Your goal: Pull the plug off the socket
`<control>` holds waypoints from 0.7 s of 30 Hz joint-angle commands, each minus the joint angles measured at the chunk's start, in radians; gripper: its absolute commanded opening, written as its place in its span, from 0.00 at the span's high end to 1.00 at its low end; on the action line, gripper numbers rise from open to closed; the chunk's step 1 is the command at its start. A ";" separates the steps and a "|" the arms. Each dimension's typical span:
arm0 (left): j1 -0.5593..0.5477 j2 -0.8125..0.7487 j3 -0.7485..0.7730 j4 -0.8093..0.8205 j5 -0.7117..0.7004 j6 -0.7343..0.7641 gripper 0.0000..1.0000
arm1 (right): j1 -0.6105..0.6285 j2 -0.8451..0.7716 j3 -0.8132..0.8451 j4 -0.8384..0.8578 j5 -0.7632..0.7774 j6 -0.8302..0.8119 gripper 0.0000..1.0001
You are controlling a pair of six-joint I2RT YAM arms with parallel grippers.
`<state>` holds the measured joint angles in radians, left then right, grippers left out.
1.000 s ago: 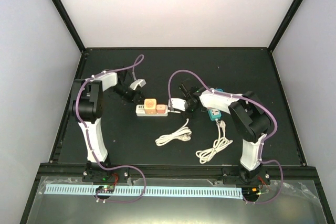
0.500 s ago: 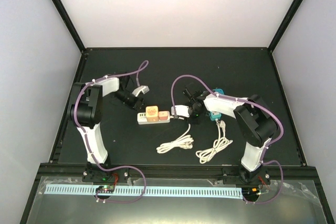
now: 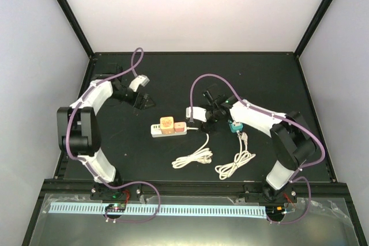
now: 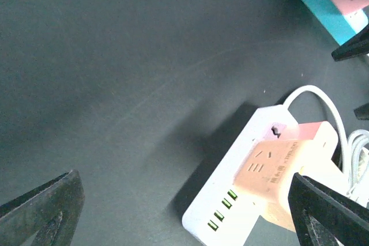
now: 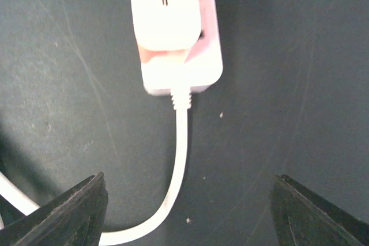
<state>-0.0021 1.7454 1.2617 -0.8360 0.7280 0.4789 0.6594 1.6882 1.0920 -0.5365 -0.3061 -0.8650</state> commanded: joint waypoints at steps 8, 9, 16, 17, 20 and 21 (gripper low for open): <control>0.041 -0.340 -0.066 0.160 -0.068 0.048 0.01 | -0.005 -0.112 0.016 0.176 -0.245 0.107 0.18; 0.041 -0.367 -0.086 0.180 -0.064 0.049 0.01 | -0.004 -0.120 0.008 0.209 -0.263 0.122 0.17; 0.041 -0.577 -0.263 0.352 0.083 0.104 0.01 | -0.004 -0.106 0.068 0.338 -0.395 0.282 0.00; 0.040 -0.587 -0.276 0.348 0.104 0.133 0.01 | -0.004 -0.108 0.068 0.364 -0.419 0.293 0.00; 0.018 -0.582 -0.285 0.263 0.149 0.235 0.01 | -0.003 -0.102 0.057 0.493 -0.429 0.405 0.00; 0.005 -0.571 -0.284 0.201 0.155 0.285 0.01 | -0.003 -0.085 0.058 0.539 -0.419 0.447 0.00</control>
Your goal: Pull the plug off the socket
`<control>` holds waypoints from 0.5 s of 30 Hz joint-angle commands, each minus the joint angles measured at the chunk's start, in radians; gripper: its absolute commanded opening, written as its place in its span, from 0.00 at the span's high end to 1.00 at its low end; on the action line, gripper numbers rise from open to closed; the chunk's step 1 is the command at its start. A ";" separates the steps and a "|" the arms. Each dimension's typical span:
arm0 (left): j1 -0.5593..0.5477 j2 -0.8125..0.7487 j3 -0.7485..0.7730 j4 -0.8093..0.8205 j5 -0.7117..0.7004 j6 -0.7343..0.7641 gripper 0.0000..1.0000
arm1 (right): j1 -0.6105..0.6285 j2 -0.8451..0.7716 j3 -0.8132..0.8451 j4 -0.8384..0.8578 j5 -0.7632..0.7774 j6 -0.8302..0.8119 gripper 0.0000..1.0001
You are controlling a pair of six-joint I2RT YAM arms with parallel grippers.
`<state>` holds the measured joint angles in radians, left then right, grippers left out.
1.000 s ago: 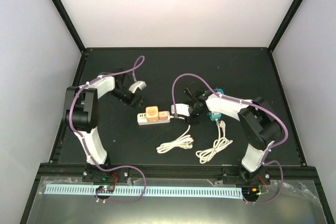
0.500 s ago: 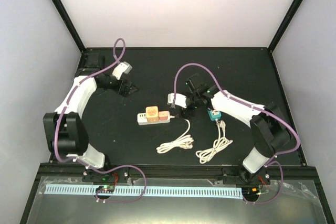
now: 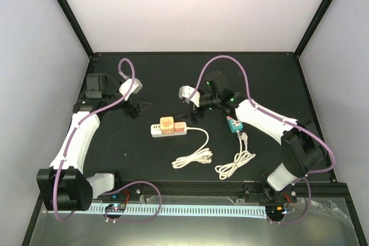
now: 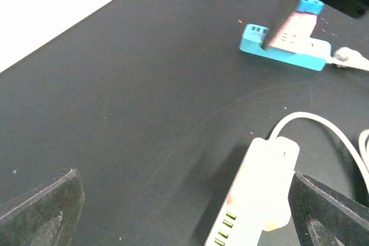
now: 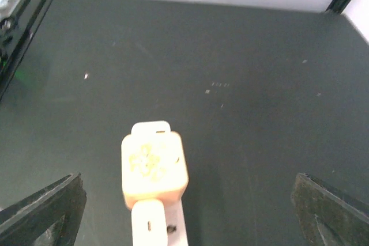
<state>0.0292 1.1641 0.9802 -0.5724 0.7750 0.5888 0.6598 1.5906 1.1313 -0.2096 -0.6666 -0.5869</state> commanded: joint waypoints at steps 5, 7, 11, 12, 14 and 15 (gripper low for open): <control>-0.096 0.025 -0.054 -0.157 0.084 0.334 0.01 | -0.003 0.068 0.076 0.070 -0.169 0.007 0.00; -0.116 0.026 -0.074 -0.176 0.088 0.379 0.01 | -0.002 0.071 0.053 0.060 -0.195 -0.036 0.00; -0.185 0.055 -0.092 -0.178 0.019 0.416 0.01 | -0.002 0.062 -0.033 0.072 -0.186 -0.134 0.00; -0.197 0.066 -0.095 -0.172 0.001 0.419 0.01 | -0.002 0.068 -0.034 0.043 -0.176 -0.167 0.00; -0.216 0.092 -0.099 -0.150 -0.029 0.413 0.01 | -0.002 0.082 -0.031 -0.009 -0.147 -0.201 0.02; -0.221 0.106 -0.096 -0.148 -0.032 0.417 0.01 | -0.002 0.083 -0.035 -0.019 -0.136 -0.217 0.03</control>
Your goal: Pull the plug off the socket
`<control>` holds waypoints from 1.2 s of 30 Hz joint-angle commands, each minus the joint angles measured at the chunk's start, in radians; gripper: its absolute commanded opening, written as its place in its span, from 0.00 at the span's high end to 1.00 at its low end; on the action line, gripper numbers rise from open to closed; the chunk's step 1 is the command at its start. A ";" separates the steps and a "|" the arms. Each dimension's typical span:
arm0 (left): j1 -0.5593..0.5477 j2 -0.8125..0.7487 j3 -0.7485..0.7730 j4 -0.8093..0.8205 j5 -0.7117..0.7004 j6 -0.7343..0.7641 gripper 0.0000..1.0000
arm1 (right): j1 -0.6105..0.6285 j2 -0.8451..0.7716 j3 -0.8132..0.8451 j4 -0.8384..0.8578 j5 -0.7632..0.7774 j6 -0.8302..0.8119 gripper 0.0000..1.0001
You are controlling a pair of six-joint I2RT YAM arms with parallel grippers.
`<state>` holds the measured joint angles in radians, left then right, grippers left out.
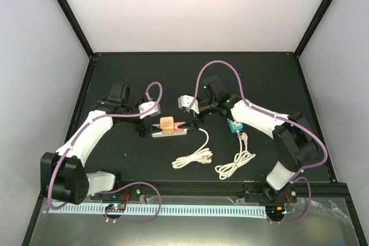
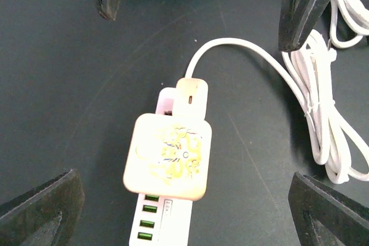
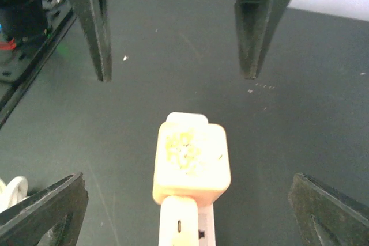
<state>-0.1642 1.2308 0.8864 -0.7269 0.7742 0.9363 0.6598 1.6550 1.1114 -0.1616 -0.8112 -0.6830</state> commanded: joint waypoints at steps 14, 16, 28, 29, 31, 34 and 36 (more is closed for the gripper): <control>-0.101 0.194 0.026 0.073 -0.131 0.068 0.11 | 0.004 0.032 -0.174 0.160 0.101 0.068 0.00; -0.108 0.202 0.025 0.086 -0.136 0.060 0.11 | 0.004 0.055 -0.168 0.178 0.105 0.077 0.01; -0.157 0.228 0.015 0.146 -0.188 0.047 0.21 | 0.009 0.161 -0.136 0.242 0.096 0.048 0.16; -0.162 0.234 0.018 0.144 -0.189 0.047 0.24 | 0.010 0.170 -0.133 0.246 0.096 0.045 0.17; -0.170 0.246 0.025 0.135 -0.194 0.045 0.28 | 0.012 0.184 -0.134 0.267 0.096 0.048 0.20; -0.177 0.254 0.034 0.125 -0.226 0.038 0.31 | 0.017 0.204 -0.124 0.266 0.087 0.050 0.24; -0.179 0.258 0.036 0.122 -0.238 0.036 0.32 | 0.025 0.211 -0.119 0.263 0.093 0.042 0.29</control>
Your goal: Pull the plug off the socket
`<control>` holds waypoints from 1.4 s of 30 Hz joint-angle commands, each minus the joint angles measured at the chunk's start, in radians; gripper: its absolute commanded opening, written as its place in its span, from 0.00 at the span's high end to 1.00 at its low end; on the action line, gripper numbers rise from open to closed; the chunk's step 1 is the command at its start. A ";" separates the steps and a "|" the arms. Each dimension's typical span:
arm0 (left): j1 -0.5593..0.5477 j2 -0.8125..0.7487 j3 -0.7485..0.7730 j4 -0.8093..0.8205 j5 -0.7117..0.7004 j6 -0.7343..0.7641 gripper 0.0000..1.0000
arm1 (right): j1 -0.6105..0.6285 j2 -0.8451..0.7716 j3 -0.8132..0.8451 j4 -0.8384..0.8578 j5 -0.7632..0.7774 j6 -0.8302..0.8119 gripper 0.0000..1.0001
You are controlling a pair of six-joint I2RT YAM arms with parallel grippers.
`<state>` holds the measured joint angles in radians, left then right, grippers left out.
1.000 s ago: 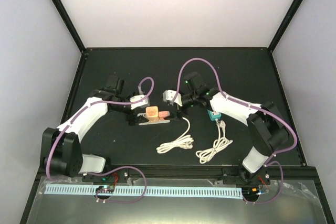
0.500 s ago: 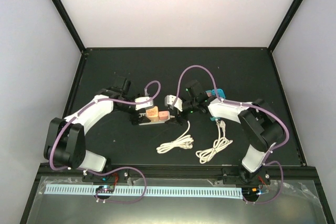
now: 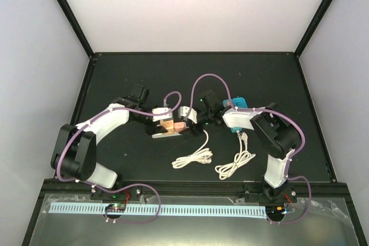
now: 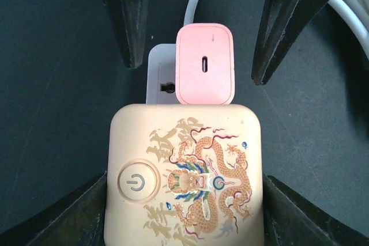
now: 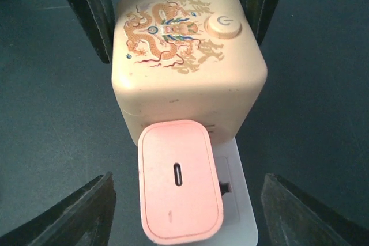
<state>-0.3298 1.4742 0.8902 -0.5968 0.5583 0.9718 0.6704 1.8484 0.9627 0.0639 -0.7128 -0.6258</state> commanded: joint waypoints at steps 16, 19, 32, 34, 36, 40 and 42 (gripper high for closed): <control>-0.034 0.012 0.016 -0.015 -0.019 0.032 0.49 | 0.045 0.069 0.042 0.059 0.021 -0.024 0.56; -0.034 0.005 0.017 -0.022 -0.013 0.038 0.52 | 0.044 0.078 0.034 0.057 0.039 -0.035 0.59; -0.034 -0.040 0.041 -0.059 0.049 0.019 0.59 | 0.044 0.123 0.038 0.032 0.053 -0.068 0.79; -0.034 -0.043 0.047 -0.066 0.060 0.017 0.60 | 0.044 0.133 0.046 0.017 0.055 -0.073 0.84; -0.034 -0.046 0.053 -0.070 0.071 0.013 0.61 | 0.044 0.141 0.053 0.003 0.060 -0.082 0.89; -0.034 -0.056 0.062 -0.079 0.086 0.009 0.64 | 0.044 0.154 0.068 -0.031 0.062 -0.092 0.96; -0.034 -0.065 0.062 -0.079 0.093 0.008 0.65 | 0.044 0.159 0.075 -0.044 0.073 -0.089 0.99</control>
<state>-0.3477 1.4651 0.9009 -0.6312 0.5236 0.9760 0.7128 1.9514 1.0241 0.0654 -0.7197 -0.6865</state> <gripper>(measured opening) 0.640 0.312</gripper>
